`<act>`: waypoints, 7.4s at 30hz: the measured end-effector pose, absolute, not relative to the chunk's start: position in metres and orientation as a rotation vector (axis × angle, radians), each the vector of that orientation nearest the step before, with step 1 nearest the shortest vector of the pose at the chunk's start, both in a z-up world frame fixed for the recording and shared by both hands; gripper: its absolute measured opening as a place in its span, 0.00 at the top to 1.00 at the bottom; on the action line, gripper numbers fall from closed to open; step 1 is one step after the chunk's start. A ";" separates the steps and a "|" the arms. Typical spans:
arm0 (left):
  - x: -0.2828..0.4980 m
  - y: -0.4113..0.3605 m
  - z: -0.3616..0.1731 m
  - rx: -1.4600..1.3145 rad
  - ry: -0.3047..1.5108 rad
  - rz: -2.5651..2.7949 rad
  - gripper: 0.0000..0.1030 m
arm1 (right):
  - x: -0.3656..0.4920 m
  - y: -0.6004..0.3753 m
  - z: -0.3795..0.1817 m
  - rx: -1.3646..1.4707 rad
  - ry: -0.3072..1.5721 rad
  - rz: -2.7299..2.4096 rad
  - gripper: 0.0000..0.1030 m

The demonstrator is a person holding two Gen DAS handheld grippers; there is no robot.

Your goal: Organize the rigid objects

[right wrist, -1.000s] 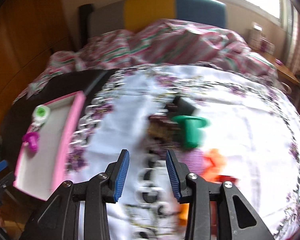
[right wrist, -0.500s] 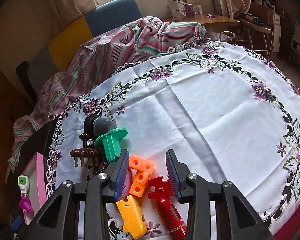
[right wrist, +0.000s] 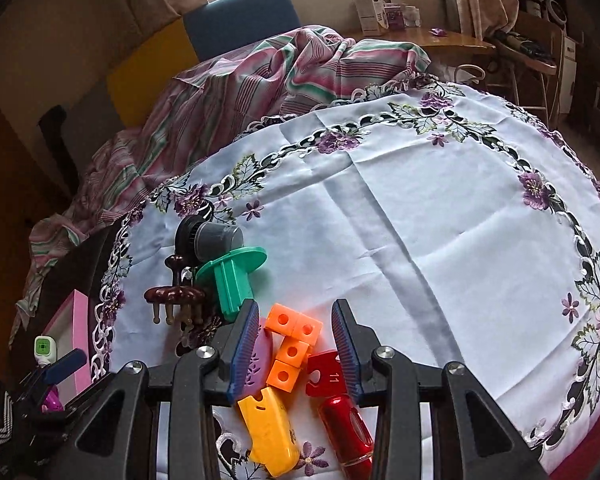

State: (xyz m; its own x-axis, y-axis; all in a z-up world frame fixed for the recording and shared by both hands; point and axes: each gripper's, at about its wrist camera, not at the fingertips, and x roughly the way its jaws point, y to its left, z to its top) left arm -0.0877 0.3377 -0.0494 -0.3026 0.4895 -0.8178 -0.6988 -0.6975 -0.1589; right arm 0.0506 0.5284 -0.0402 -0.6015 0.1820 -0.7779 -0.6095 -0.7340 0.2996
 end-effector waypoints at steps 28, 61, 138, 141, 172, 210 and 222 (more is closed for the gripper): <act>-0.087 0.314 -0.067 -1.217 0.168 1.990 0.35 | 0.042 0.525 -0.052 -1.150 0.773 2.319 0.63; -0.054 0.155 -0.032 -1.195 -0.078 2.063 0.35 | -0.163 0.482 -0.096 -1.726 -0.221 2.439 0.54; -0.162 0.093 -0.037 -1.243 -0.148 2.421 0.35 | -0.052 0.340 -0.104 -1.692 0.069 2.734 0.58; -0.177 0.099 -0.045 -1.257 -0.111 2.430 0.35 | -0.052 0.339 -0.104 -1.692 0.066 2.734 0.58; -0.087 0.083 -0.034 -1.170 0.035 2.583 0.27 | -0.054 0.338 -0.103 -1.684 0.042 2.734 0.58; -0.034 0.041 -0.044 -1.240 -0.013 2.628 0.28 | -0.054 0.337 -0.083 -1.591 0.105 2.739 0.58; -0.034 0.025 -0.048 -1.244 -0.075 2.634 0.28 | -0.105 0.258 -0.028 -1.494 0.063 2.953 0.58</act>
State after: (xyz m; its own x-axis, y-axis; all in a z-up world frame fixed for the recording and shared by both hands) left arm -0.0338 0.0247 -0.0478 -0.6142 0.2257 -0.7562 -0.1823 -0.9729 -0.1423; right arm -0.1055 0.2581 -0.0280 -0.5812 -0.1662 -0.7966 0.1323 -0.9852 0.1090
